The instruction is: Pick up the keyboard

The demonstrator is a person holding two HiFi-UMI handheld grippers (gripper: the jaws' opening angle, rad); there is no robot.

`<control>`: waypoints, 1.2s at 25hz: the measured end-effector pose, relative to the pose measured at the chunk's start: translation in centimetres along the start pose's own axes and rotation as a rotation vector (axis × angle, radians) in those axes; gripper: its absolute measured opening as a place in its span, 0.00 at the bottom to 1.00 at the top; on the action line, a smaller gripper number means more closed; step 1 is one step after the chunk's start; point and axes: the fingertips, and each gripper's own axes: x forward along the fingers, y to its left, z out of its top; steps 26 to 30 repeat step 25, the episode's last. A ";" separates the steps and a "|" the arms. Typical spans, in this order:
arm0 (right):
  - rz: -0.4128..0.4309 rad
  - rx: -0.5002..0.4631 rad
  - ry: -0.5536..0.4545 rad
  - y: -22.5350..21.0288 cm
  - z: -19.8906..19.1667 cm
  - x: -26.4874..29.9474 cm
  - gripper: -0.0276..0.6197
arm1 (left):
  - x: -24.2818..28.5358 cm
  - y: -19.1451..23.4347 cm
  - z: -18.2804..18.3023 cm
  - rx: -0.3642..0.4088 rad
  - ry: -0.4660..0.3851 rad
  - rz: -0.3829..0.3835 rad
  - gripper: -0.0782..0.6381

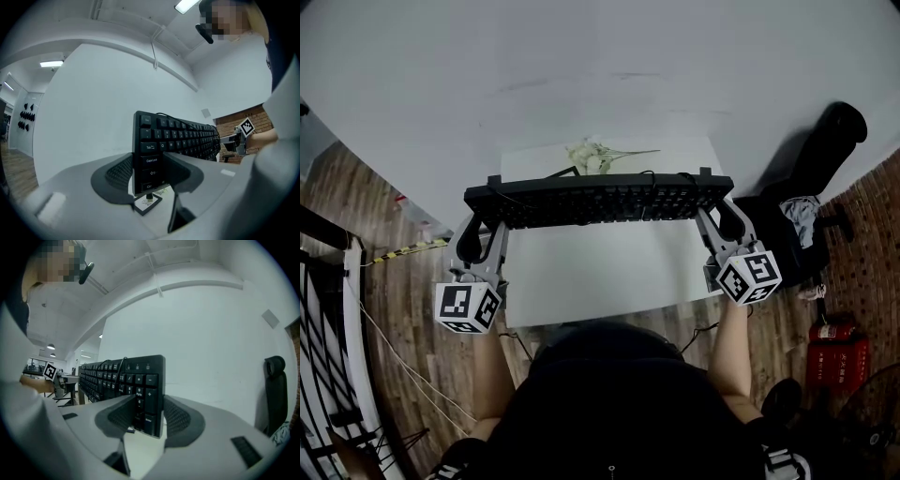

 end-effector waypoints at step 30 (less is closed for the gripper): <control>0.021 -0.026 -0.001 -0.5 0.3 0.5 0.34 | -0.2 -0.3 -0.2 0.002 -0.026 0.028 0.39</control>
